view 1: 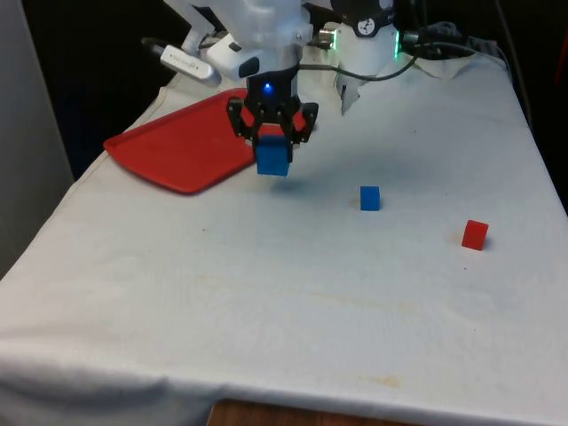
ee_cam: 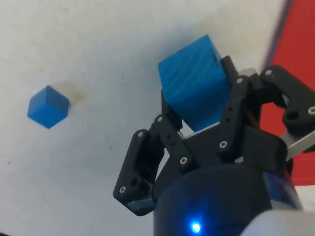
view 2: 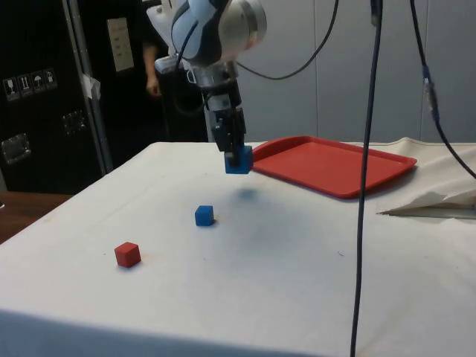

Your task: Pick up the largest block and place it onto the tray.

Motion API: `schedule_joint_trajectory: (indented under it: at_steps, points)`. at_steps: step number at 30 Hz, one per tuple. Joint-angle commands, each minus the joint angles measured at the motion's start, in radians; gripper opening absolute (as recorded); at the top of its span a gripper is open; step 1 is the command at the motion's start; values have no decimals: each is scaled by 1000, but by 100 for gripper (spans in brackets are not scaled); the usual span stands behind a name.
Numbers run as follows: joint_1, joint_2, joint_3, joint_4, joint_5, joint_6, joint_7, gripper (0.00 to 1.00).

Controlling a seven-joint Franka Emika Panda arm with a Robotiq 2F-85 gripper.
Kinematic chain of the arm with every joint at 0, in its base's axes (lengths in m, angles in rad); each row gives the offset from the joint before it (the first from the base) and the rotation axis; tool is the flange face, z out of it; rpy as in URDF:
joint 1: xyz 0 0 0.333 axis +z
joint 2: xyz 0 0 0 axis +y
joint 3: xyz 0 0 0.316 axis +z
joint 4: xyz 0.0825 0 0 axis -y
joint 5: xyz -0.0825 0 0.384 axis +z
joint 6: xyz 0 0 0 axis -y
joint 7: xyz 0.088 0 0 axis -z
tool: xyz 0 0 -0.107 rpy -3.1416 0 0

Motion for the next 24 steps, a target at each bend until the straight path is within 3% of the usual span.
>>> schedule_joint_trajectory:
  at_steps: [1,2,3,9,10,11,18,19,20,24]
  points:
    - [3,-14,-4,-2,-11,-9,4,0]
    - [17,-28,-18,-12,-28,-11,16,0]
    - [19,-34,-20,-14,-33,-13,18,0]
    - [25,-68,-23,-31,-59,-14,27,0]
    - [13,-65,-14,-24,-49,-17,18,0]
    - [27,-77,-22,-39,-65,-9,27,0]
    - [34,-114,-23,-83,-74,20,17,0]
    - [23,-100,-14,-65,-63,-1,15,0]
    - [35,-120,-23,-91,-75,26,15,0]
    - [35,-142,-22,-121,-78,50,9,0]
